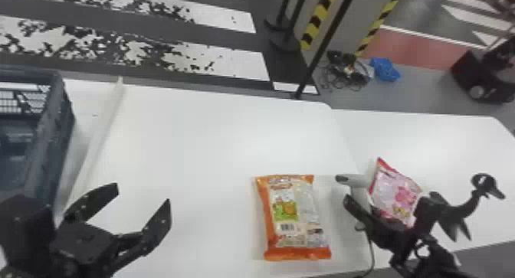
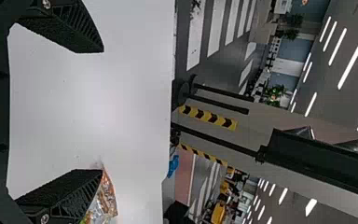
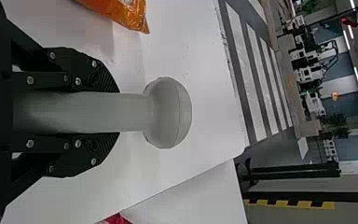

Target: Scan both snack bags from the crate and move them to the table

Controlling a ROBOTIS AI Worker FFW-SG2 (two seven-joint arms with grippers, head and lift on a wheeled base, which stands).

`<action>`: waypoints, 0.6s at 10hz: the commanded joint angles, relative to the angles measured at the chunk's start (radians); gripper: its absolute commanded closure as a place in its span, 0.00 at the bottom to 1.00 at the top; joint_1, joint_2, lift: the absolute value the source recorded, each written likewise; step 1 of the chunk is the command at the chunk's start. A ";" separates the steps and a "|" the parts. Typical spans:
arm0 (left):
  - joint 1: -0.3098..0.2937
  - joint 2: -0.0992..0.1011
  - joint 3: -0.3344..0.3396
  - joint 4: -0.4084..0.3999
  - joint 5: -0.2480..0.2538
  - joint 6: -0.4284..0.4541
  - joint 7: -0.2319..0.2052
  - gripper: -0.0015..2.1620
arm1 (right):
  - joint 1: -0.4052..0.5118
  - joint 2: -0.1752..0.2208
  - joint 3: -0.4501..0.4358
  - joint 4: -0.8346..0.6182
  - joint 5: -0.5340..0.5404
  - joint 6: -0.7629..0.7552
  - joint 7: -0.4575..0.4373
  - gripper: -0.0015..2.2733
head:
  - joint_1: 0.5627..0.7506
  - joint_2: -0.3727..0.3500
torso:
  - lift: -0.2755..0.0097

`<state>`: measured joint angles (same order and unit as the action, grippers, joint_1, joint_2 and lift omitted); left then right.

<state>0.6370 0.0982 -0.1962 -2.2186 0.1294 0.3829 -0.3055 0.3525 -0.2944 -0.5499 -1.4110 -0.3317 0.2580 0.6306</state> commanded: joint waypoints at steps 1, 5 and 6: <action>-0.002 0.000 0.000 -0.001 -0.001 0.009 0.000 0.03 | -0.006 -0.009 0.013 0.017 0.013 -0.010 0.003 0.86 | 0.70 0.03 | 0.66; -0.002 0.003 0.000 -0.010 -0.001 0.021 0.000 0.03 | -0.053 -0.022 0.041 0.067 0.066 0.036 0.003 0.22 | 0.70 0.03 | 0.66; 0.001 0.003 0.000 -0.012 0.001 0.018 0.002 0.03 | -0.056 -0.025 0.039 0.072 0.068 0.033 0.003 0.00 | 0.70 0.03 | 0.66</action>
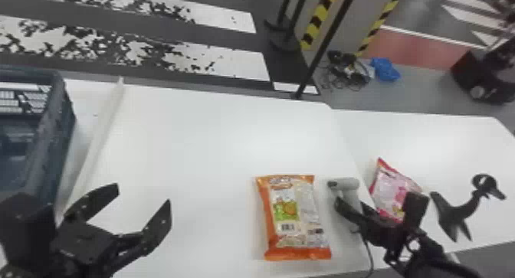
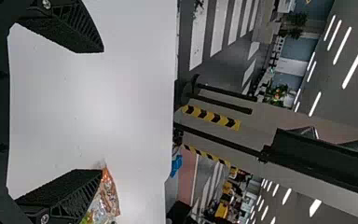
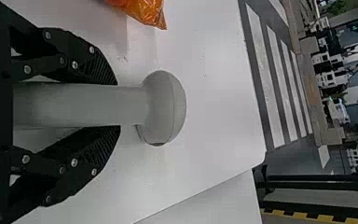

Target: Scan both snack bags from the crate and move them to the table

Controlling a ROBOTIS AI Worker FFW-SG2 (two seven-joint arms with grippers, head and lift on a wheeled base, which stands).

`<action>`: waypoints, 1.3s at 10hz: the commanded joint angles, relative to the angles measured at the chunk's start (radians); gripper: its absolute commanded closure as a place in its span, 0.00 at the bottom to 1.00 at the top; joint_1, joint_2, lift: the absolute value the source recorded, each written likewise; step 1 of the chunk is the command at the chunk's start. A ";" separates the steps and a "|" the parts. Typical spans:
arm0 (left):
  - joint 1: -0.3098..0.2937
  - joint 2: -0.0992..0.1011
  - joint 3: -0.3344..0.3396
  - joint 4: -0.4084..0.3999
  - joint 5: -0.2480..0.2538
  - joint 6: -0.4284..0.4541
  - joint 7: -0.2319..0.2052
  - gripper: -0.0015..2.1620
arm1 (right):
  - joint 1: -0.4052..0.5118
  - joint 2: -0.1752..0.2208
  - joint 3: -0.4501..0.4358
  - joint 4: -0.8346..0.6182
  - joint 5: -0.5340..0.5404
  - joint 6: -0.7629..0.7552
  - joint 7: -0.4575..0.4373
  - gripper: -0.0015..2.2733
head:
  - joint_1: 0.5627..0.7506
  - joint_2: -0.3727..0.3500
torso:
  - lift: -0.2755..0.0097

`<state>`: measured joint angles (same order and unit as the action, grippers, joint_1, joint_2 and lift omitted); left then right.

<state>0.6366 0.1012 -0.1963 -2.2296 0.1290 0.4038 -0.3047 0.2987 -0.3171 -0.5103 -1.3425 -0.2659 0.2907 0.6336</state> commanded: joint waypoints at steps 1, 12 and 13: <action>0.002 -0.002 0.000 -0.002 0.001 -0.003 -0.001 0.03 | -0.003 -0.004 -0.010 0.002 0.001 0.000 0.000 0.00 | 0.70 0.03 | 0.66; -0.037 0.017 0.026 0.042 0.040 -0.015 -0.013 0.03 | 0.135 0.015 -0.074 -0.612 0.037 0.871 0.293 0.03 | 0.70 0.03 | 0.66; -0.044 0.018 0.028 0.053 0.041 -0.015 -0.013 0.03 | 0.114 0.012 -0.045 -0.590 0.074 0.868 0.294 0.03 | 0.70 0.03 | 0.66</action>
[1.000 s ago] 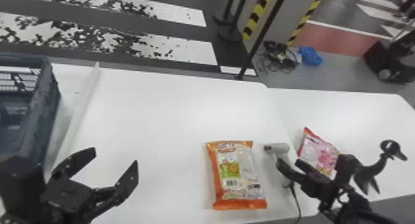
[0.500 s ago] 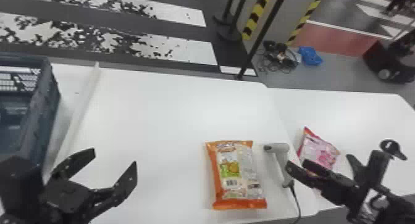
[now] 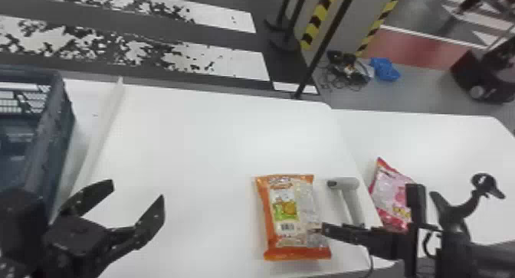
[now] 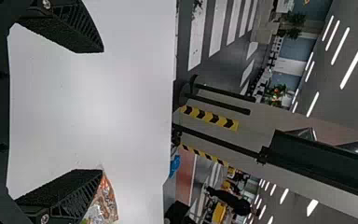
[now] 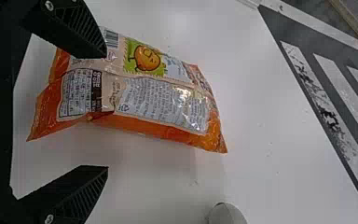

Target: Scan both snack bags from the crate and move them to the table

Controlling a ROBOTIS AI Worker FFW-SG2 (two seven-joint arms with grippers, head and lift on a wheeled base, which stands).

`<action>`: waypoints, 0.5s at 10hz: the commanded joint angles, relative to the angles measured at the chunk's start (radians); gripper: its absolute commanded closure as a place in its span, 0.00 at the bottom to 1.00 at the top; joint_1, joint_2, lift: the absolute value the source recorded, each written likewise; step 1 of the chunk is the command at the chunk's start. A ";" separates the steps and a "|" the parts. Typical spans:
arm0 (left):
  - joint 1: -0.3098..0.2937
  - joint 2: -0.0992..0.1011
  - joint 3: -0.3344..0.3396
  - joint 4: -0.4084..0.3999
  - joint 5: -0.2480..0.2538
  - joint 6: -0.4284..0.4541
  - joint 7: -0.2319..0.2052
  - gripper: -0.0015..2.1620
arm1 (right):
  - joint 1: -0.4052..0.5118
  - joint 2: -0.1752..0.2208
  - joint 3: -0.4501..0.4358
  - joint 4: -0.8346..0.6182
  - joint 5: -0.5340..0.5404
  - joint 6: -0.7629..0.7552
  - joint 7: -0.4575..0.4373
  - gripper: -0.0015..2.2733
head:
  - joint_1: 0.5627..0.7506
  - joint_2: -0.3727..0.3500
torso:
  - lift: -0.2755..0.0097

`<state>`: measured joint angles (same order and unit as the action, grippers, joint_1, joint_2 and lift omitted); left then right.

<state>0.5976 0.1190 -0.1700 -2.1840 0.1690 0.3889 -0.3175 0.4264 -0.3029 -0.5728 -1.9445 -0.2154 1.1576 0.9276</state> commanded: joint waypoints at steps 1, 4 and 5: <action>-0.013 0.001 0.001 0.016 0.004 0.000 0.000 0.03 | -0.035 -0.021 0.042 0.047 0.027 -0.002 0.001 0.03 | 0.70 0.03 | 0.66; -0.030 -0.002 0.001 0.039 0.007 0.003 0.008 0.03 | -0.097 -0.030 0.085 0.150 0.019 -0.029 0.005 0.03 | 0.70 0.03 | 0.66; -0.033 -0.004 0.001 0.044 0.007 0.003 0.008 0.03 | -0.126 -0.033 0.106 0.197 0.019 -0.051 0.007 0.03 | 0.70 0.03 | 0.66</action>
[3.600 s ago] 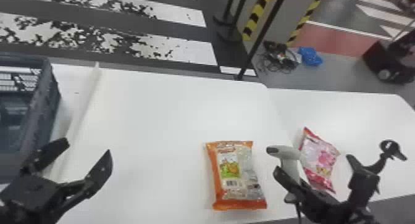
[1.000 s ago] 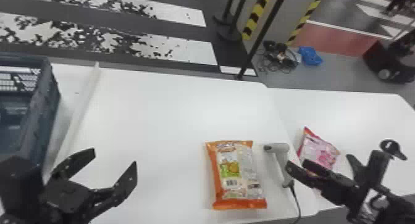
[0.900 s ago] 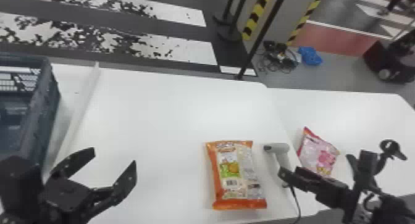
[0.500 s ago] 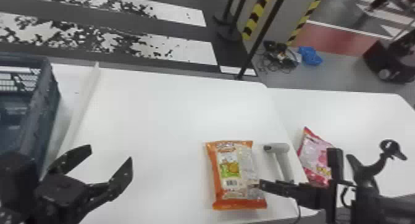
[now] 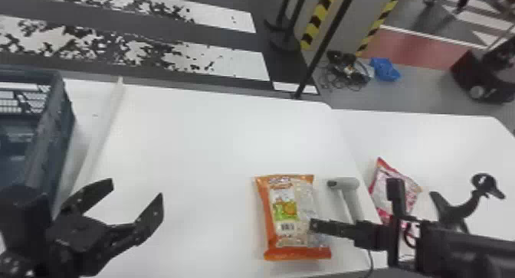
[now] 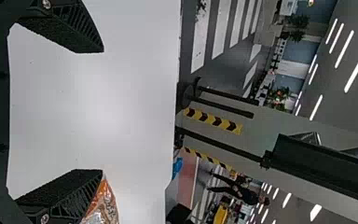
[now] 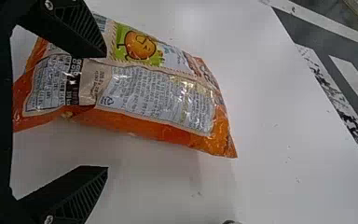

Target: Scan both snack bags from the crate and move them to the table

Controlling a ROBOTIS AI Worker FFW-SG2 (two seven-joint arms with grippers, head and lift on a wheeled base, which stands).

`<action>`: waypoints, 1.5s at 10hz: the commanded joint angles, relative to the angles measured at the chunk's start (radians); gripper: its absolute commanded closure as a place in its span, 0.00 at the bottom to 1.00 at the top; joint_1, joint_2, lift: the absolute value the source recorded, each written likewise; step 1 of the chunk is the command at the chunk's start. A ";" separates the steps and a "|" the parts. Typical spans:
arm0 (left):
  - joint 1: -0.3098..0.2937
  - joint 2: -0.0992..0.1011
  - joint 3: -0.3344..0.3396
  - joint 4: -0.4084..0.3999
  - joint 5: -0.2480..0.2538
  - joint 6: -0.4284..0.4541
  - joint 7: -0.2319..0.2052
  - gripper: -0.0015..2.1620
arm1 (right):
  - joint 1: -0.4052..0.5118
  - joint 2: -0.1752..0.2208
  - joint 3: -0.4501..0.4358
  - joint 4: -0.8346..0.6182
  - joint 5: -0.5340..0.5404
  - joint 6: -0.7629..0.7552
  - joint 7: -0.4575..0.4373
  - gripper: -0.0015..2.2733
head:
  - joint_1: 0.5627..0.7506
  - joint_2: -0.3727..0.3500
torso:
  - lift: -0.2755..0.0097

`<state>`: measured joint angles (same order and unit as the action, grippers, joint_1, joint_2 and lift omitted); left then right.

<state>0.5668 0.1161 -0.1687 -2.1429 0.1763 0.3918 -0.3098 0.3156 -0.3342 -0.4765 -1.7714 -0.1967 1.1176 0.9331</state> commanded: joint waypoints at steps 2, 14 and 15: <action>-0.004 0.002 0.005 0.005 0.000 0.003 0.003 0.03 | -0.073 -0.006 0.052 0.113 -0.003 -0.026 0.020 0.02 | 0.70 0.03 | 0.66; -0.041 0.002 0.026 0.014 0.034 0.037 0.003 0.03 | -0.023 -0.043 -0.166 -0.105 -0.202 0.244 0.116 0.99 | 0.70 0.03 | 0.66; -0.038 0.002 0.025 0.011 0.034 0.037 0.003 0.03 | -0.030 -0.045 -0.246 -0.103 -0.299 0.278 0.115 0.99 | 0.70 0.03 | 0.66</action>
<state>0.5266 0.1180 -0.1436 -2.1303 0.2096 0.4288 -0.3068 0.2898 -0.3778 -0.6728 -1.8720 -0.4359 1.3719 1.0472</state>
